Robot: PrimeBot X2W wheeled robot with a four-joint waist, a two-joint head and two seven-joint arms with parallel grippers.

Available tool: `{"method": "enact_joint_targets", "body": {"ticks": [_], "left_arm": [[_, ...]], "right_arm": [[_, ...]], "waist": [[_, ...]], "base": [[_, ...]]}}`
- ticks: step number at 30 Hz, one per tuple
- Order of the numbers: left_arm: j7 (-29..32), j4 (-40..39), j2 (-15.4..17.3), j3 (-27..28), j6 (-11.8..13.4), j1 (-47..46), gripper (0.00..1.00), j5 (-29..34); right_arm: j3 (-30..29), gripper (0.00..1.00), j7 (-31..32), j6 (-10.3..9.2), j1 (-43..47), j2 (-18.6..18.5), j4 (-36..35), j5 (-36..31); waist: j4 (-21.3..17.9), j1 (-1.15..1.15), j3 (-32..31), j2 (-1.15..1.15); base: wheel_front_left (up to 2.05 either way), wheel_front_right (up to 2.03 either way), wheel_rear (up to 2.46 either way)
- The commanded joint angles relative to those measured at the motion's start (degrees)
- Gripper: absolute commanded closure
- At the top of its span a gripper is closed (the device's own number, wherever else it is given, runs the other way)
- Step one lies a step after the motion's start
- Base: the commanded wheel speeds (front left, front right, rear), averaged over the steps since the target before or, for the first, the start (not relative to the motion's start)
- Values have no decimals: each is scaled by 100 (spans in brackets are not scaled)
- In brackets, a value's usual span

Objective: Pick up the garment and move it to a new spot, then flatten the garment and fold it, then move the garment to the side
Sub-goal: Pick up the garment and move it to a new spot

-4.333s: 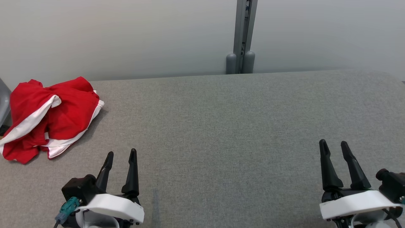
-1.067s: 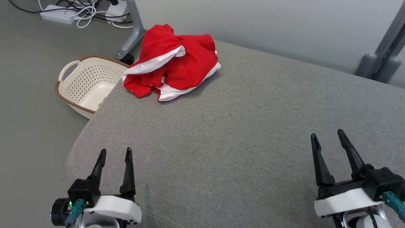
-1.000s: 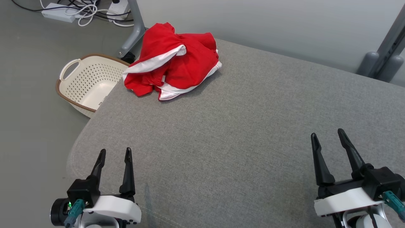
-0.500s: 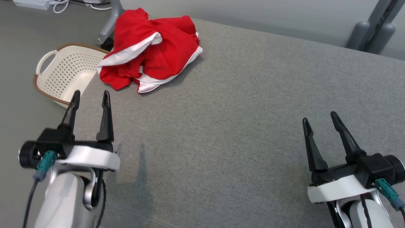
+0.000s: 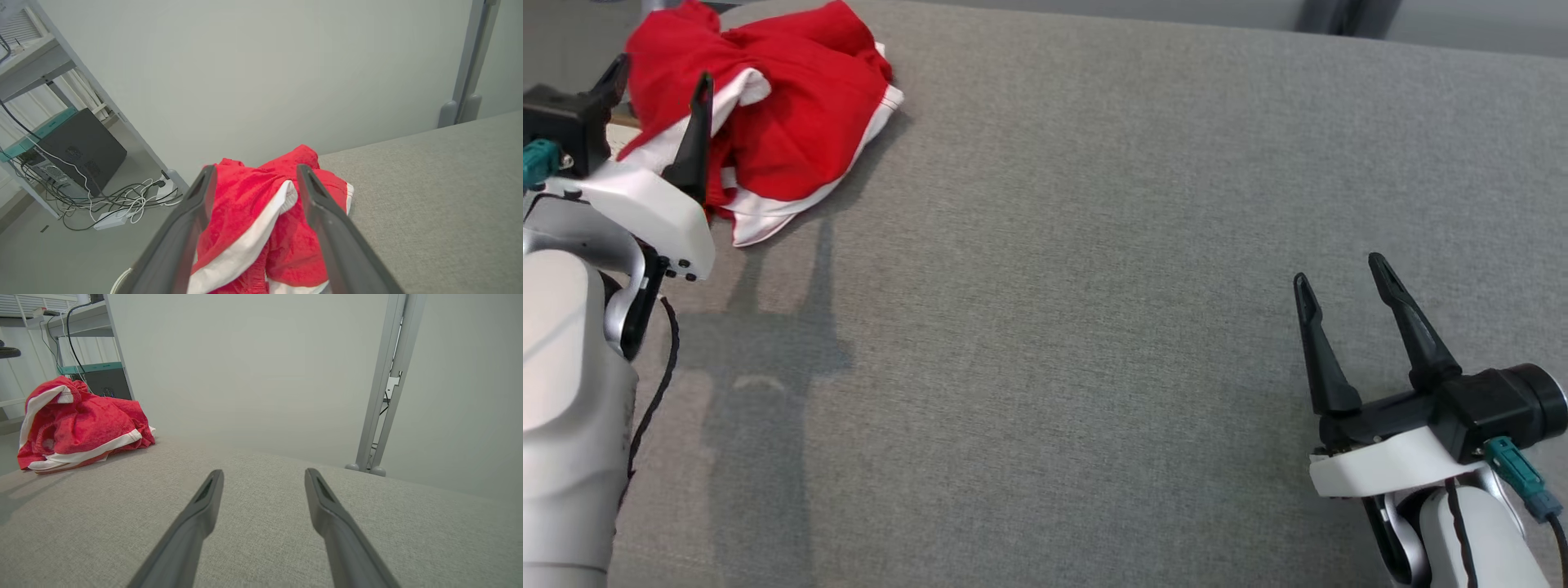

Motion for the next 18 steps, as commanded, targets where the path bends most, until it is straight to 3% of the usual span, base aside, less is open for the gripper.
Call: {"method": "enact_joint_targets", "body": {"ticks": [1,9,16,17,18], "left_arm": [[128,148,53,-86,-19,-150,0,-15],[731,1092,344,-333,-56,-827,0,-173],[599,1773,614,-291,79,-1175,0,-147],[569,1829,632,-290,77,-1213,10,-163],[541,1877,646,-283,84,-1242,53,-171]], "right_arm": [[-31,0,-28,9,-78,-34,-26,-33],[-38,0,-28,9,-284,-33,-141,-147],[-67,0,-28,9,-410,-33,-195,-137],[-71,0,-28,9,-408,-33,-199,-132],[-76,0,-28,9,-404,-33,-196,-126]], "waist": [[-234,0,235,0],[-544,0,675,0],[-700,0,892,0],[-708,0,895,0],[-712,0,894,0]], "base": [[0,0,0],[0,0,0],[0,0,0],[0,0,0],[0,0,0]]}}
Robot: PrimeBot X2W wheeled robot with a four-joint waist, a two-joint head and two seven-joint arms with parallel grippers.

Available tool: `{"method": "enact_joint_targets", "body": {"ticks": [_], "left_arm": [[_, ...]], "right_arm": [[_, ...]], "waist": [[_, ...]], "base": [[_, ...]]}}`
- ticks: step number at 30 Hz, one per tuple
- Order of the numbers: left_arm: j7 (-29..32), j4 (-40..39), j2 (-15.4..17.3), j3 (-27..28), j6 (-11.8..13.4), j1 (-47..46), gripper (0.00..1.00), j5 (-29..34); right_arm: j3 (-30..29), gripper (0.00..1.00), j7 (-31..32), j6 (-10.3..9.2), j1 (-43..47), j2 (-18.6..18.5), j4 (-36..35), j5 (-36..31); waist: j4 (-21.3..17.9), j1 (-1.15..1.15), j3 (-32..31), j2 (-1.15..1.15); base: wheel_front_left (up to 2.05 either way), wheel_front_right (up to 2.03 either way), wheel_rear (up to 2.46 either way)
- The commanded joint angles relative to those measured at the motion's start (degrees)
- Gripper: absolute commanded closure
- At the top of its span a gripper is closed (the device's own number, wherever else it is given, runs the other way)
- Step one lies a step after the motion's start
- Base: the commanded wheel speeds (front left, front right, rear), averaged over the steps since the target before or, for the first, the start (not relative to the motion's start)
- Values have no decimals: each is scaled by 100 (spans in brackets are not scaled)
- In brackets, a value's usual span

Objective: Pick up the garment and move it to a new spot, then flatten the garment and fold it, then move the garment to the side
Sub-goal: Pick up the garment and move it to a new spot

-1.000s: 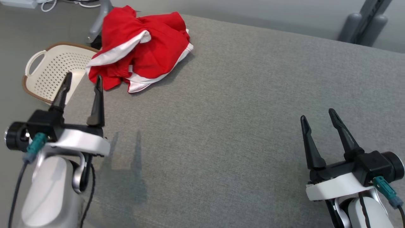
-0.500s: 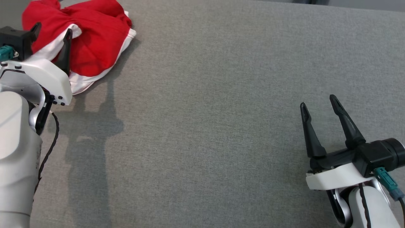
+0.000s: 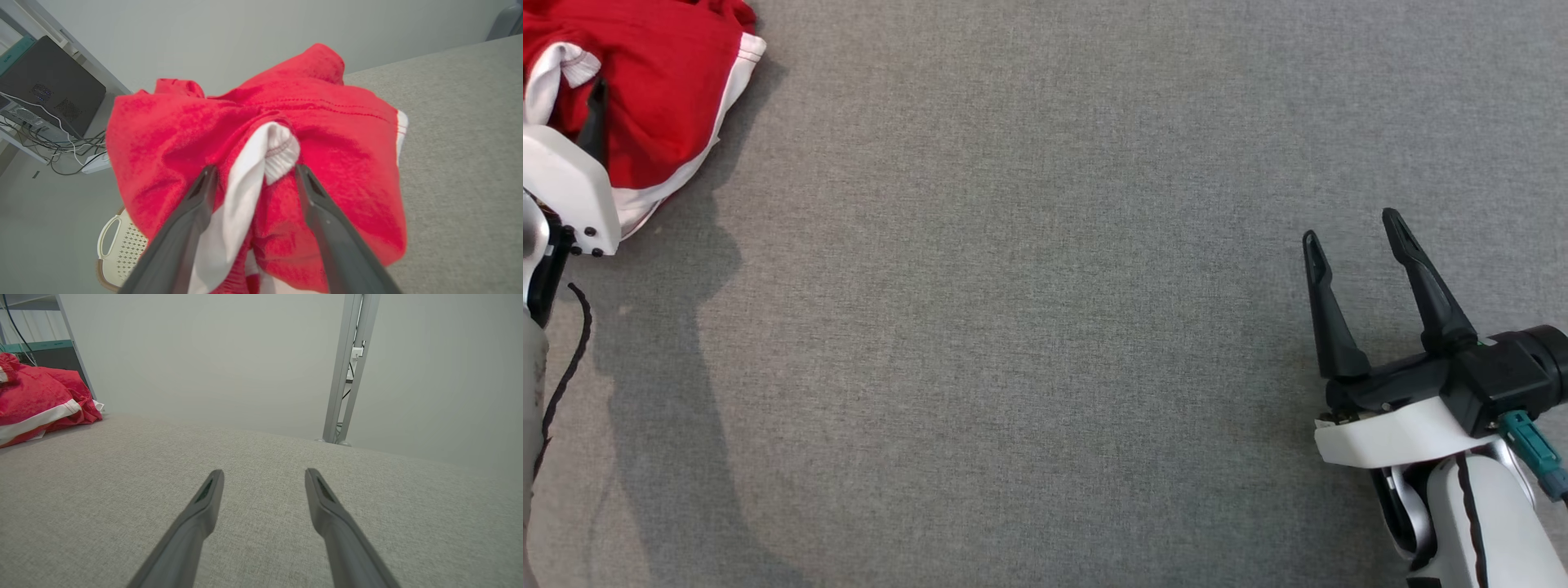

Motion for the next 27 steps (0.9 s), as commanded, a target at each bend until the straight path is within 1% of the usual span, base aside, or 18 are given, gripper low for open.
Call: {"method": "enact_joint_targets", "body": {"ticks": [1,2,5,9,15,22,27], "left_arm": [[-52,61,79,22,72,-134,80,-1],[-83,107,97,-10,78,-151,100,34],[-214,168,127,-28,130,-244,100,46],[-345,181,149,-75,135,-329,100,82],[-550,61,225,-238,118,-549,100,209],[-698,-406,271,-541,95,-840,100,432],[-657,-935,152,-876,-6,-1018,100,543]], "right_arm": [[-12,0,-28,9,-35,-33,-11,25],[-8,0,-28,9,-25,-33,7,47],[2,0,-28,9,-25,-33,38,108],[2,0,-28,9,-13,-33,66,171],[-6,0,-28,9,89,-34,138,330],[-122,0,-28,9,319,-35,199,553],[-274,0,-28,8,513,-33,227,666]], "waist": [[-4,0,-11,0],[-5,0,-24,0],[-4,0,-77,0],[9,0,-180,0],[4,0,-551,0],[-107,0,-1145,0],[-262,0,-1502,0]], "base": [[0,0,0],[0,0,0],[0,0,0],[0,0,0],[0,0,0],[0,0,0],[0,0,0]]}}
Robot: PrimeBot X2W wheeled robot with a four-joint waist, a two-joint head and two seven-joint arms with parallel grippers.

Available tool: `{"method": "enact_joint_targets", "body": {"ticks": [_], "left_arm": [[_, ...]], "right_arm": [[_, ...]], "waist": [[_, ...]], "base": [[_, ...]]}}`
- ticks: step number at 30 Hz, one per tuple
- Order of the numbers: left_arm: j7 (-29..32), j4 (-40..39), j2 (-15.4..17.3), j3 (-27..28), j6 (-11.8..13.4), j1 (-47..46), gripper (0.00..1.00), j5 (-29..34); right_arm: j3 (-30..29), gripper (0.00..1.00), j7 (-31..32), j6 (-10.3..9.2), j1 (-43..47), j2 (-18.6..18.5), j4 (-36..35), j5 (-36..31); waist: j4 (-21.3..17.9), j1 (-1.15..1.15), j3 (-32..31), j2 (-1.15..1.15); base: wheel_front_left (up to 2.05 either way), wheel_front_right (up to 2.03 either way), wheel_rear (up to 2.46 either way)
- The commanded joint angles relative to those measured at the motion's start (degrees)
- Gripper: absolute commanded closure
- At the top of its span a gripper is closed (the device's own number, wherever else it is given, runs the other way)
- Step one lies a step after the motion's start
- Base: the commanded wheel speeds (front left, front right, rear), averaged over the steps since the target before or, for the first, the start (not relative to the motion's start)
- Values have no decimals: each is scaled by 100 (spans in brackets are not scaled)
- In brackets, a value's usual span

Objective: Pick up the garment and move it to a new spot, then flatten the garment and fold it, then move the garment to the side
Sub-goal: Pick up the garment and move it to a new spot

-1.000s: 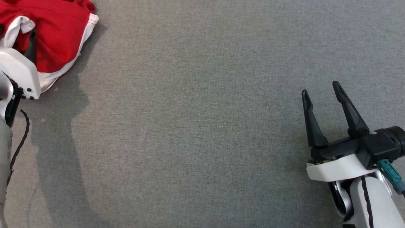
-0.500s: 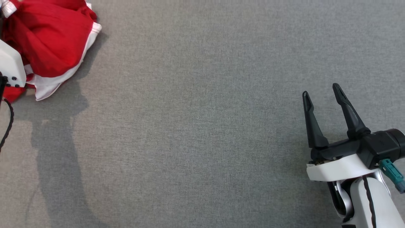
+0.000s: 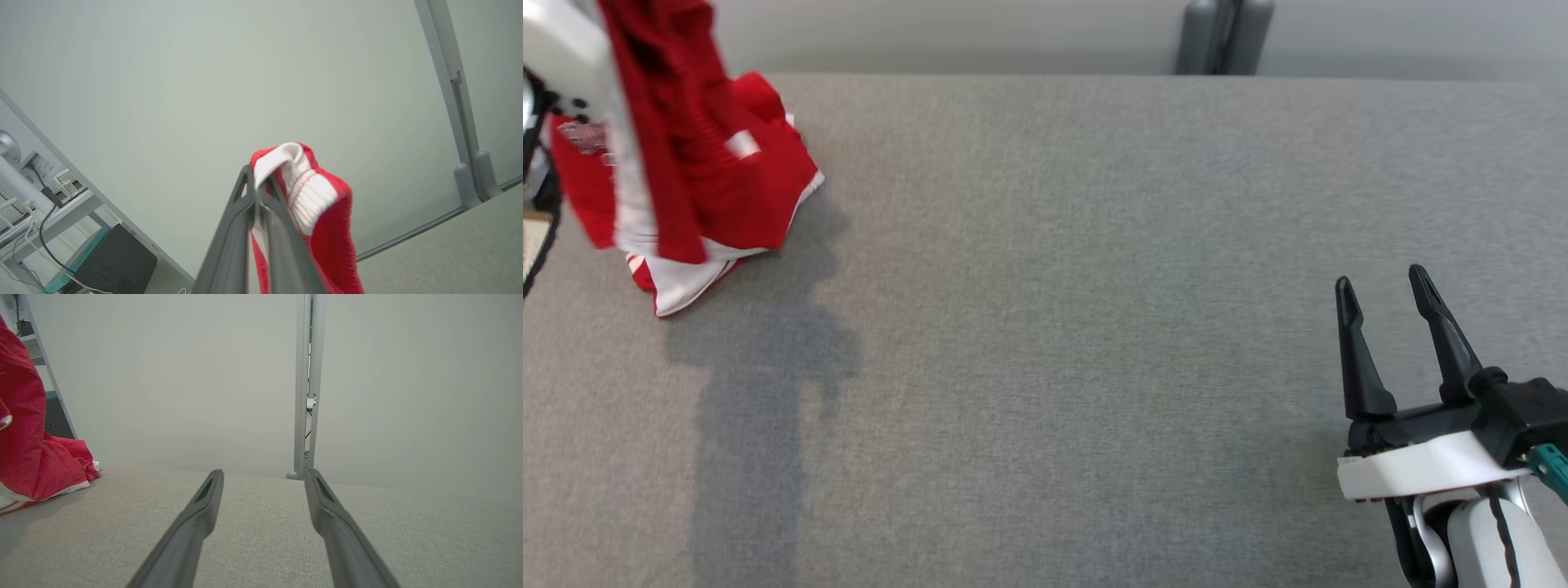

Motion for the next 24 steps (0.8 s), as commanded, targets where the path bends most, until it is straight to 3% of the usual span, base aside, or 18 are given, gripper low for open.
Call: {"method": "enact_joint_targets", "body": {"ticks": [1,8,15,24], "left_arm": [[12,-185,-72,-127,-43,-80,100,50],[206,-1012,-443,-732,-125,96,100,-176],[355,-1578,-1024,-1375,-128,774,100,-620],[-88,-977,-1858,-1986,-50,1445,100,-753]], "right_arm": [[-56,0,-28,7,105,-33,18,58],[-218,0,-28,6,293,-32,-24,156],[-216,0,-28,5,357,-32,-30,267],[-30,0,-28,5,195,-33,-27,419]], "waist": [[-168,0,-238,0],[-546,0,-419,0],[-1012,0,-338,0],[-1686,0,-9,0]], "base": [[0,0,0],[0,0,0],[0,0,0],[0,0,0]]}}
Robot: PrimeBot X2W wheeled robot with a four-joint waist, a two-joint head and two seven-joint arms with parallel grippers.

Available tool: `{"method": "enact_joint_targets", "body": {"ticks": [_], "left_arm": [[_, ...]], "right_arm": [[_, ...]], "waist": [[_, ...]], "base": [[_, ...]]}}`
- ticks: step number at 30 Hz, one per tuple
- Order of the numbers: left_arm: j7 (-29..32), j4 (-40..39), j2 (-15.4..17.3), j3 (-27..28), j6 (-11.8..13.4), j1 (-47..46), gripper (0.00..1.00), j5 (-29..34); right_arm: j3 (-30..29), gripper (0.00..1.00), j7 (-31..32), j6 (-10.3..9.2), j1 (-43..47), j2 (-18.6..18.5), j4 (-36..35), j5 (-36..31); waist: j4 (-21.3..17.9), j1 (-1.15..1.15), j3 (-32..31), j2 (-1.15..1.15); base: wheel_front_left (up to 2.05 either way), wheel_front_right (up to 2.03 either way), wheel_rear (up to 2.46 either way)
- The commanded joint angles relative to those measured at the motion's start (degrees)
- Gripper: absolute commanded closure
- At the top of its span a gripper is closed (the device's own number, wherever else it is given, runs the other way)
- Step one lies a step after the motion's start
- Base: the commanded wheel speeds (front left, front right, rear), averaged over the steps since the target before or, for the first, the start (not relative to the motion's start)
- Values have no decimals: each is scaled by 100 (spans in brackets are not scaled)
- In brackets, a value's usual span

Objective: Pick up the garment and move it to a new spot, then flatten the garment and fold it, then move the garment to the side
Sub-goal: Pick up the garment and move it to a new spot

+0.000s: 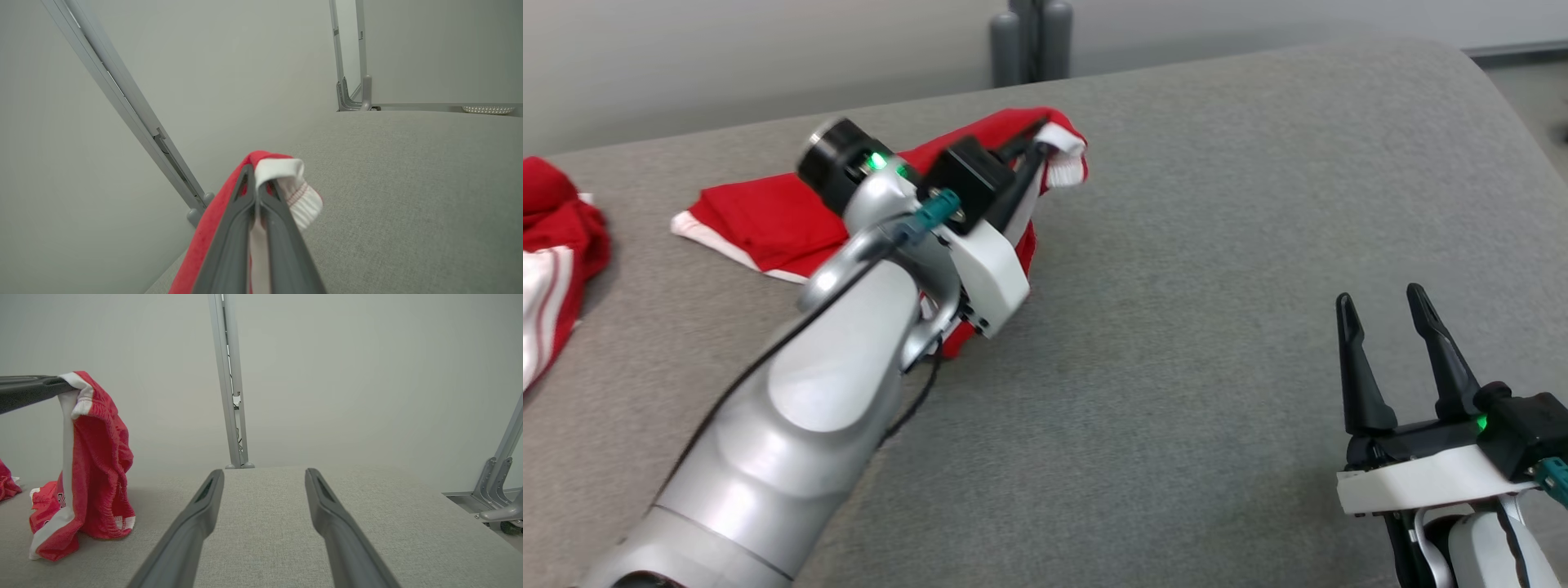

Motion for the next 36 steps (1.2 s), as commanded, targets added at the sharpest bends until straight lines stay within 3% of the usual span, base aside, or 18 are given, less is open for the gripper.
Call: {"method": "enact_joint_targets", "body": {"ticks": [1,9,17,18,19,20,21,28,36], "left_arm": [[-147,248,-110,-90,47,58,100,-10],[-541,1056,-404,-599,30,-161,100,120],[-632,1401,-446,-1220,93,-112,100,-297],[-629,1424,-439,-1295,133,-74,81,-366],[-639,1445,-438,-1374,177,-41,41,-411],[-646,1467,-438,-1448,222,-11,41,-467],[-661,1494,-441,-1517,274,26,0,-515],[-826,1524,-444,-1835,521,229,0,-922],[-974,1389,-446,-1631,837,473,0,-1275]], "right_arm": [[17,0,-28,3,-77,-27,0,54],[126,0,-28,3,-127,-27,41,165],[238,0,-28,3,-161,-27,66,247],[244,0,-28,3,-166,-26,63,250],[245,0,-28,3,-169,-26,62,247],[250,0,-28,3,-168,-25,65,247],[254,0,-28,3,-161,-26,74,244],[232,0,-28,3,-105,-26,123,172],[154,0,-28,3,-53,-28,135,27]], "waist": [[-320,0,203,0],[-781,0,435,0],[-1021,0,480,0],[-1027,0,480,0],[-1024,0,480,0],[-1013,0,477,0],[-992,0,471,0],[-690,0,368,0],[-259,0,105,0]], "base": [[0,0,0],[0,0,0],[0,0,0],[0,0,0],[0,0,0],[0,0,0],[0,0,0],[0,0,0],[0,0,0]]}}
